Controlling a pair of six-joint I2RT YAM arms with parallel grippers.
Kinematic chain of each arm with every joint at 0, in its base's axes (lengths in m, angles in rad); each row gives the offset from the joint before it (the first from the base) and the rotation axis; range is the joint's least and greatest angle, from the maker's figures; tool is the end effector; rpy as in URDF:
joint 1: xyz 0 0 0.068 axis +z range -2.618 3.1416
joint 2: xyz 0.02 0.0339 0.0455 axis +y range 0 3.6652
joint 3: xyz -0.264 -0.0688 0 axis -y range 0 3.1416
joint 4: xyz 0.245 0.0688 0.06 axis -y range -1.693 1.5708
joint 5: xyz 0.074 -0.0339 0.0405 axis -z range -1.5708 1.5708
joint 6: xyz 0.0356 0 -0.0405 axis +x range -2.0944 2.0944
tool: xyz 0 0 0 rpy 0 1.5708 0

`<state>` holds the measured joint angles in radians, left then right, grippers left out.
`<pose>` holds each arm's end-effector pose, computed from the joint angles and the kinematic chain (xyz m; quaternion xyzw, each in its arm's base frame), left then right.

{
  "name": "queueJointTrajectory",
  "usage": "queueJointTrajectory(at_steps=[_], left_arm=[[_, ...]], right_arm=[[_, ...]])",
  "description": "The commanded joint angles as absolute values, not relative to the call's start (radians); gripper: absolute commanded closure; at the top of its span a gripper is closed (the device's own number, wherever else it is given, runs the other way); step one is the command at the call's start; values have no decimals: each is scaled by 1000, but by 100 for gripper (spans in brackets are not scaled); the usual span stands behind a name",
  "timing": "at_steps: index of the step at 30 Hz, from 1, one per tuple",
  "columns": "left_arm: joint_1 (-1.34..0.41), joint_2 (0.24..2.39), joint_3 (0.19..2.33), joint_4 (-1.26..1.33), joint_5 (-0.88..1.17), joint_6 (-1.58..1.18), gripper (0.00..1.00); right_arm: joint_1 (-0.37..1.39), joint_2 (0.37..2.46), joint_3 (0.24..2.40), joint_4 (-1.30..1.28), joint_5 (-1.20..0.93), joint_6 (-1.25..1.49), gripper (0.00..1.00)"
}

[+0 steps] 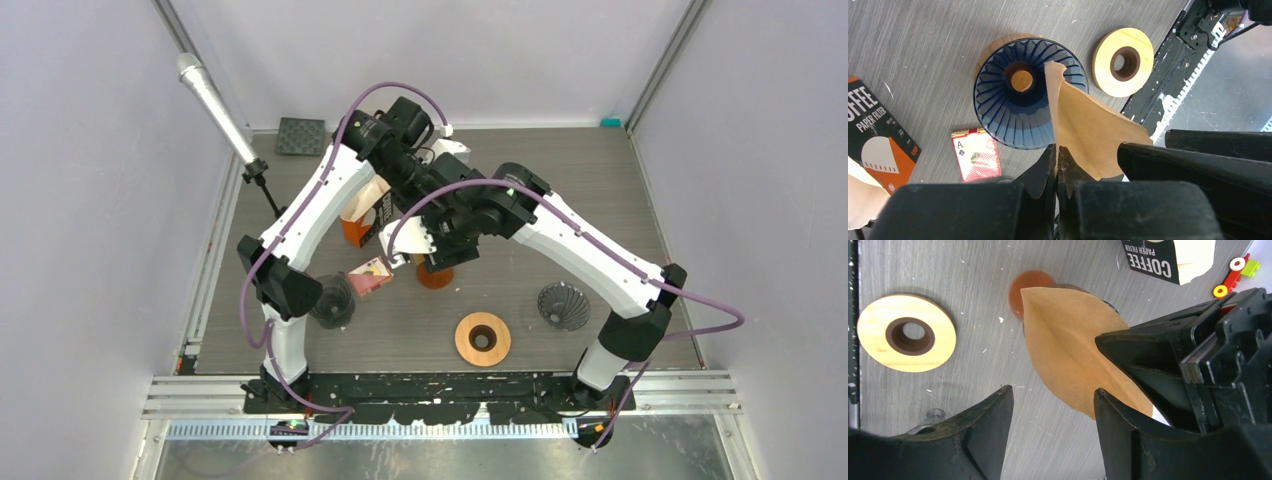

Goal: Place the coffee filter in the dripper
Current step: Place the coffee filter in the coffee dripper.

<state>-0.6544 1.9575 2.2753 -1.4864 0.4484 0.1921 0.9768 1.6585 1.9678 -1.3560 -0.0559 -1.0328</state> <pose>0.2882 -0.2405 0.3939 0.4329 0.8528 -0.2567 0.1397 0.1736 0.2605 0.4134 -0.8188 0.5116 0.0197 0.2596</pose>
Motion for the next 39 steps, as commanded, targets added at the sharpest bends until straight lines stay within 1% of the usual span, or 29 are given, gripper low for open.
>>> queueJointTrajectory(at_steps=[1, 7, 12, 14, 18, 24, 26, 28, 32, 35, 39], left_arm=[[-657, 1954, 2314, -1517, 479, 209, 97], [-657, 1958, 2316, -1524, 483, 216, 97], [-658, 1958, 2316, -1527, 482, 216, 97], [-657, 1959, 2316, -1527, 481, 218, 97], [-657, 1957, 2321, -1529, 474, 218, 96], [-657, 1952, 2334, -1526, 455, 218, 88], [-658, 1949, 2339, -1524, 442, 218, 84], [-657, 1947, 2343, -1523, 428, 218, 80], [-657, 1946, 2347, -1519, 406, 220, 75], [-656, 1946, 2347, -1513, 397, 218, 70], [-655, 1959, 2356, -1514, 405, 218, 68]], right_arm=[[1007, 1674, 1969, -1342, 62, -1065, 36], [1056, 1694, 1928, -1326, 200, -1098, 41], [1089, 1707, 1904, -1313, 289, -1116, 49], [1098, 1709, 1894, -1303, 322, -1118, 57], [1104, 1707, 1885, -1296, 352, -1122, 67], [1104, 1692, 1884, -1293, 336, -1109, 94], [1104, 1683, 1884, -1292, 316, -1099, 99], [1100, 1674, 1887, -1285, 288, -1080, 99], [1077, 1649, 1886, -1249, 224, -1038, 99], [1059, 1624, 1851, -1198, 181, -1009, 99], [1052, 1601, 1794, -1142, 175, -982, 99]])
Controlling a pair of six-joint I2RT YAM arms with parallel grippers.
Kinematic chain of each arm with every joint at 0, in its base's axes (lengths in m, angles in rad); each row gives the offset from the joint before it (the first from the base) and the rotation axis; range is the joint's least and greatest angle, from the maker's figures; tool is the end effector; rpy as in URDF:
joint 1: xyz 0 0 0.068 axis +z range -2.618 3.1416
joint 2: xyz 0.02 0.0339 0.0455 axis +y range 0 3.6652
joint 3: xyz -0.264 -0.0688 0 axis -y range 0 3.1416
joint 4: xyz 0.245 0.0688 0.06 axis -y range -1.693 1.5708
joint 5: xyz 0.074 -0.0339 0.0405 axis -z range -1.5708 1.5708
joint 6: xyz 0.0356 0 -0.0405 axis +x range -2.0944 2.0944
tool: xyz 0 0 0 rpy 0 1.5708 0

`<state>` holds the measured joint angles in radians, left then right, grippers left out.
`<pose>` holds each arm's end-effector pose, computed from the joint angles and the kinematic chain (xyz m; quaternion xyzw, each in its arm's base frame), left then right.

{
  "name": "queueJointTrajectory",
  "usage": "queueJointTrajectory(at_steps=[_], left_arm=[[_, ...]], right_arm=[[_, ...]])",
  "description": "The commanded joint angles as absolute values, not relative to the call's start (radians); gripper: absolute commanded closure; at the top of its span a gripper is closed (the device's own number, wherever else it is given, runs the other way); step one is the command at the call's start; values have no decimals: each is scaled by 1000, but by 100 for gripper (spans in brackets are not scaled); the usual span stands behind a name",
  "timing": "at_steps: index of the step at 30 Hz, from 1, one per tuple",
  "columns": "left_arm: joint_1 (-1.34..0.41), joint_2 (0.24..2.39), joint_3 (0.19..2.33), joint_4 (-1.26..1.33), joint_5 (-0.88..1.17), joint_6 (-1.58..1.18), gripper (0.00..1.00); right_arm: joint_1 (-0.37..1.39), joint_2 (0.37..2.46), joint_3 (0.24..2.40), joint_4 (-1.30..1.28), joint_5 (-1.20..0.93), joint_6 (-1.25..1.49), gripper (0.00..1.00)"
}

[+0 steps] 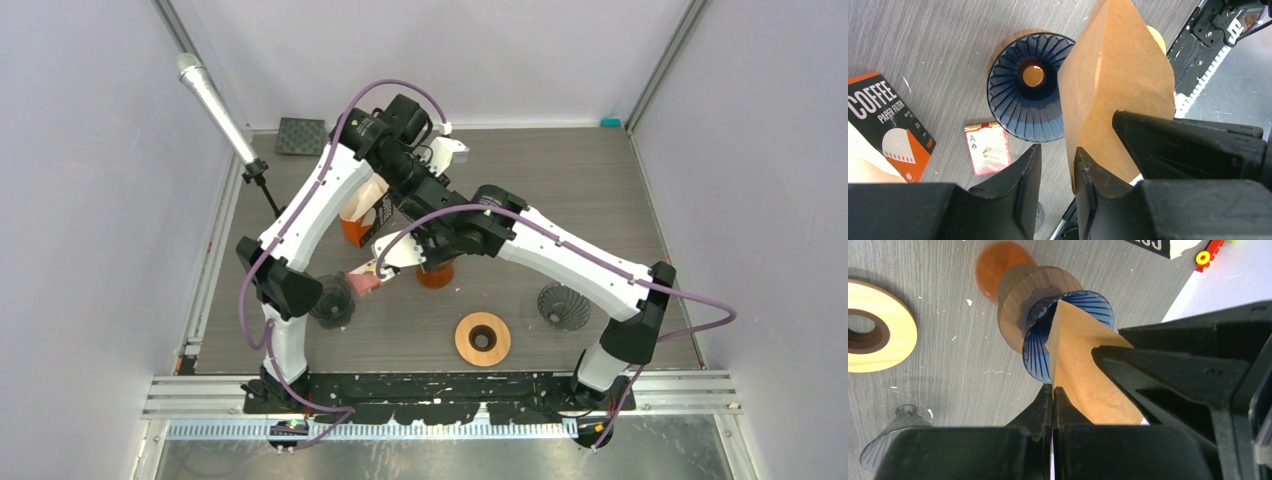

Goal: Place the coffee filter in the dripper
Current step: Place the coffee filter in the coffee dripper.

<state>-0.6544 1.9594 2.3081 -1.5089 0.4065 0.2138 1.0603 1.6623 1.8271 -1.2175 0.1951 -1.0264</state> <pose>0.2869 -0.2378 0.4001 0.4406 0.8526 -0.2365 0.1517 0.1672 0.2845 0.3811 -0.8187 0.5058 -0.0898 0.2565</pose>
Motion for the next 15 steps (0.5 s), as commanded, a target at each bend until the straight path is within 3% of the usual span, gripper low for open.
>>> queueJointTrajectory(at_steps=[1, 15], left_arm=[[-656, 1966, 2360, -1516, 408, 219, 68], [-655, 2046, 2407, -1505, 392, 230, 72]], right_arm=[[1052, 1597, 1781, -1128, 174, -975, 99], [1008, 1562, 1638, -940, 133, -876, 99]])
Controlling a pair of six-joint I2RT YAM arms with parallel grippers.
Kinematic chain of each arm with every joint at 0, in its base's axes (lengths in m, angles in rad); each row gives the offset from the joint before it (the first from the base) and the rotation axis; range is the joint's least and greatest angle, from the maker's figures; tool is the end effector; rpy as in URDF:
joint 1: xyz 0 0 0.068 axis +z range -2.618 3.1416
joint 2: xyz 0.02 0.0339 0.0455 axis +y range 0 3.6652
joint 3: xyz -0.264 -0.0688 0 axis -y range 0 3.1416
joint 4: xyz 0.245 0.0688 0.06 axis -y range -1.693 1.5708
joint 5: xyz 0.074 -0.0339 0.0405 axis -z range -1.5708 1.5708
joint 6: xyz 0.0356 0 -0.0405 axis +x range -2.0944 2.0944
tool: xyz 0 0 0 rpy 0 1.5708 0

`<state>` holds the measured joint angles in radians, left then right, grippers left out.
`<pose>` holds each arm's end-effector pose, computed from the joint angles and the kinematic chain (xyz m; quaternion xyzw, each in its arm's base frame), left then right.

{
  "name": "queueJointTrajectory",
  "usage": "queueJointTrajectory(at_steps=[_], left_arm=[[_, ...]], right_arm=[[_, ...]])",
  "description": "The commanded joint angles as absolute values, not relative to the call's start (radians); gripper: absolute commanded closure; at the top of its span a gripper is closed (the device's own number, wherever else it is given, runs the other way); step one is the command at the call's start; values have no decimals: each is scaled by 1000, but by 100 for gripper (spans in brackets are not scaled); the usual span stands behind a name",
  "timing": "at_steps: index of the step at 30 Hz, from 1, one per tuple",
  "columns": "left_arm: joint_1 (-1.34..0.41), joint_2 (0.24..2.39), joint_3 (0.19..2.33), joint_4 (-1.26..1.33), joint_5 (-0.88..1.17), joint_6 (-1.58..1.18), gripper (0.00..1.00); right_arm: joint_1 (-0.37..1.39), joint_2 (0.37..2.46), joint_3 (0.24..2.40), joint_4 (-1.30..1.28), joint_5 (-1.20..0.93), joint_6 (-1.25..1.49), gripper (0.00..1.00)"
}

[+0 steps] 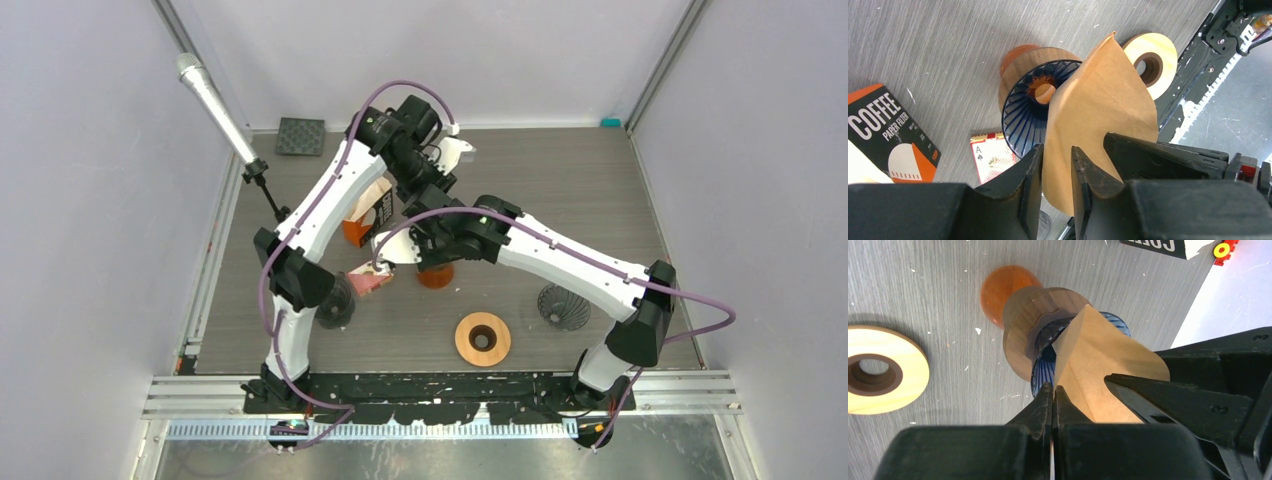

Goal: Place the coffee filter in the dripper
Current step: Place the coffee filter in the coffee dripper.

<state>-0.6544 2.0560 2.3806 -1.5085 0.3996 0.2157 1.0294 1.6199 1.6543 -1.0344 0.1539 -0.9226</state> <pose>0.3062 -0.2523 0.3831 0.4400 0.8561 -0.2311 0.1415 0.1772 0.2841 0.3537 -0.7803 0.5540 -0.0587 0.2842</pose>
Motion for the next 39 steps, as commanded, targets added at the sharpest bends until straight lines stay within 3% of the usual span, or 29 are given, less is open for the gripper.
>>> queueJointTrajectory(at_steps=[1, 7, 13, 20, 39], left_arm=[[-655, 2044, 2401, -1501, 390, 232, 74], [-655, 2041, 2363, -1488, 367, 244, 78], [-656, 2026, 2329, -1466, 338, 252, 75], [-656, 2025, 2325, -1458, 312, 258, 72], [-655, 2026, 2312, -1419, 179, 289, 60]], right_arm=[[1001, 1562, 1635, -935, 126, -867, 98], [966, 1549, 1622, -920, 74, -821, 86], [951, 1529, 1604, -921, 23, -789, 68], [936, 1519, 1571, -920, -37, -772, 55], [908, 1509, 1510, -886, -69, -752, 51]])
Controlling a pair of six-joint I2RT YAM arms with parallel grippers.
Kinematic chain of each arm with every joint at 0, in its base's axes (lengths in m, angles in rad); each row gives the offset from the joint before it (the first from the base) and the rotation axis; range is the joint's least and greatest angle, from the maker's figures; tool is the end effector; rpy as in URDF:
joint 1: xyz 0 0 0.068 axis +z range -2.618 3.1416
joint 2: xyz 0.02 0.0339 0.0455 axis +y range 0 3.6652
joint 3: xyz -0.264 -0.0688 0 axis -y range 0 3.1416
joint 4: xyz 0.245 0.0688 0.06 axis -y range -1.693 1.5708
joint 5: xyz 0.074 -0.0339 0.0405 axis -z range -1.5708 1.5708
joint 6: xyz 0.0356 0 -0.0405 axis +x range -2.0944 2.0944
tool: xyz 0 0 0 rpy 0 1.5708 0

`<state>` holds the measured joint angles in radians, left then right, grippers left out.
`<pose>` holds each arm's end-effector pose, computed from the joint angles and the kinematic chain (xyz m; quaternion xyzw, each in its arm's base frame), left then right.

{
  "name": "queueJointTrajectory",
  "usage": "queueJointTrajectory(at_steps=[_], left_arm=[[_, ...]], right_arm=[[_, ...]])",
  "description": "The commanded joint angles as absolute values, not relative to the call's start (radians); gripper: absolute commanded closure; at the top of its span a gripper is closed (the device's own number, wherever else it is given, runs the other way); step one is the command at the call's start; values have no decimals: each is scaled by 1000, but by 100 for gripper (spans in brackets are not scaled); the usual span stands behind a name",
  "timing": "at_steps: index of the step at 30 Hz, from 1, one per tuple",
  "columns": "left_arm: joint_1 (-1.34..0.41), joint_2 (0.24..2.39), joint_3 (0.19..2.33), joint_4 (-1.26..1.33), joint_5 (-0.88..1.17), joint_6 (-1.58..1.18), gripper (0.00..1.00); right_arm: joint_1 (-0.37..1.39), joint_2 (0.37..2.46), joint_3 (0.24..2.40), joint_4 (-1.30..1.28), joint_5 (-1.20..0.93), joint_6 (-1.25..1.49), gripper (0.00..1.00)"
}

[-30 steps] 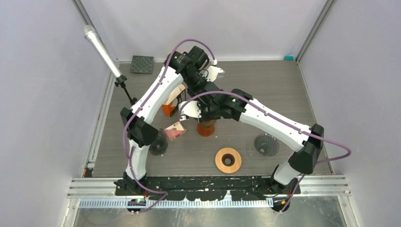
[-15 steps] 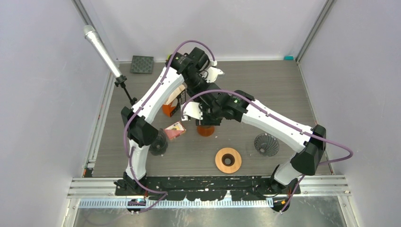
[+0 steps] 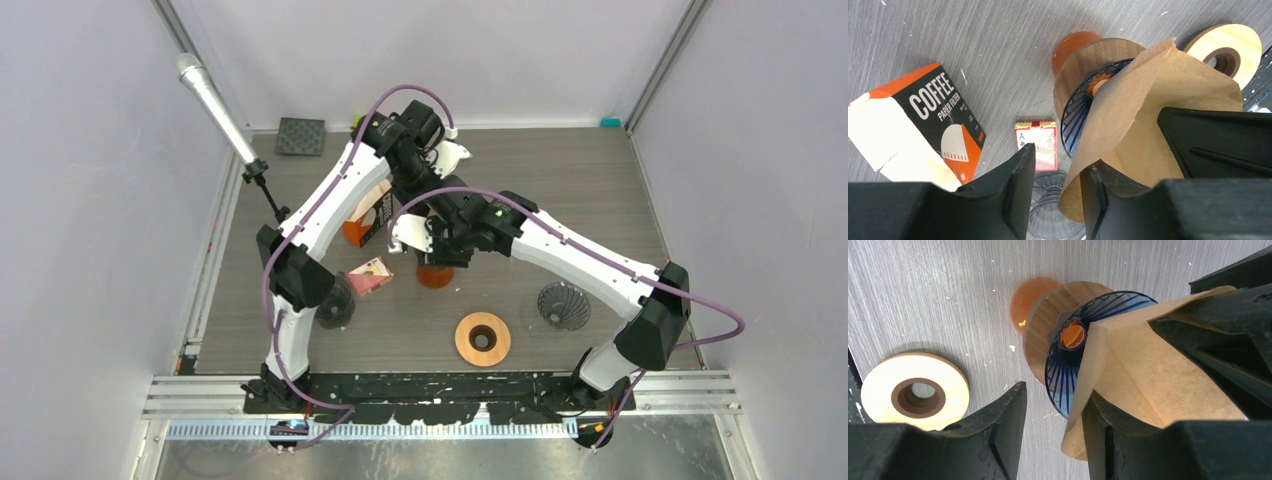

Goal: Place the coffee filter in the dripper
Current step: Place the coffee filter in the coffee dripper.

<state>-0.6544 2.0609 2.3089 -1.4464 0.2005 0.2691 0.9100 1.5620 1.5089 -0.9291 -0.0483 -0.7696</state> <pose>0.3183 -0.2532 0.3633 0.4522 0.8671 -0.1318 0.1620 0.1989 0.2587 0.3333 -0.7170 0.6335 0.0434 0.2876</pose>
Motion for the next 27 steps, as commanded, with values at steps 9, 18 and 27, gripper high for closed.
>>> queueJointTrajectory(at_steps=[9, 18, 27], left_arm=[[-655, 2060, 2310, -1423, 199, 290, 56], [-656, 2087, 2297, -1419, 228, 296, 54], [-655, 2103, 2290, -1414, 221, 310, 54]], right_arm=[[908, 1524, 1511, -875, -67, -750, 51], [906, 1544, 1504, -864, -69, -751, 51], [890, 1571, 1482, -851, -84, -758, 52]])
